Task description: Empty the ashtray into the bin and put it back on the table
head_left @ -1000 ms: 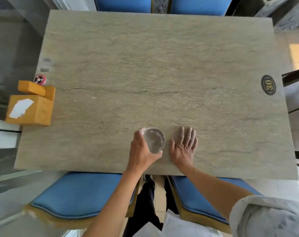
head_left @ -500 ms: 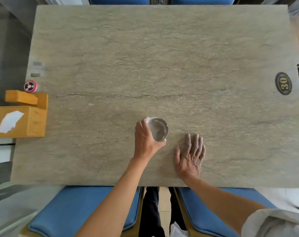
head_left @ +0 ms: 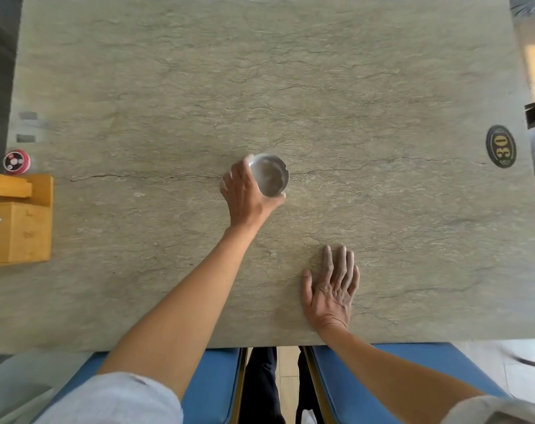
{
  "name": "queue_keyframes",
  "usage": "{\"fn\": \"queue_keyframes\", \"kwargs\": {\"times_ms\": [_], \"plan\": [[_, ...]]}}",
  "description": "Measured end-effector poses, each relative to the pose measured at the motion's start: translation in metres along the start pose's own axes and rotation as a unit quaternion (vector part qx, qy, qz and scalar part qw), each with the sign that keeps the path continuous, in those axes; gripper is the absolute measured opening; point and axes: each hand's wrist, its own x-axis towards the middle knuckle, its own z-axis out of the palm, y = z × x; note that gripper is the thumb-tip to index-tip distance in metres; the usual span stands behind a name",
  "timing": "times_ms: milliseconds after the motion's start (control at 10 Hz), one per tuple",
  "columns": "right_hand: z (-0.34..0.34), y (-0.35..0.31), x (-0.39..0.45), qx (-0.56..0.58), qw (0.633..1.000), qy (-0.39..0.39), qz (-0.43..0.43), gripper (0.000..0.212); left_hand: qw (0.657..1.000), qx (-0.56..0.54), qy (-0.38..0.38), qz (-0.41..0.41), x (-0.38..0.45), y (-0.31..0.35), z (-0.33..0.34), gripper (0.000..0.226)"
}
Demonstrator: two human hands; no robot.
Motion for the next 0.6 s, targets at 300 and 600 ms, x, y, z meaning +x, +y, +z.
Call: {"fn": "queue_keyframes", "kwargs": {"times_ms": [300,600], "plan": [[0.000,0.000,0.001,0.004,1.000,-0.007,0.004,0.076,1.000,-0.002,-0.008,-0.014,0.052,0.012,0.001,0.112],[-0.001,0.000,0.003,0.016,1.000,0.014,-0.006,0.076,0.999,-0.003,0.011,-0.033,0.052,0.014,0.007,0.128]]}}
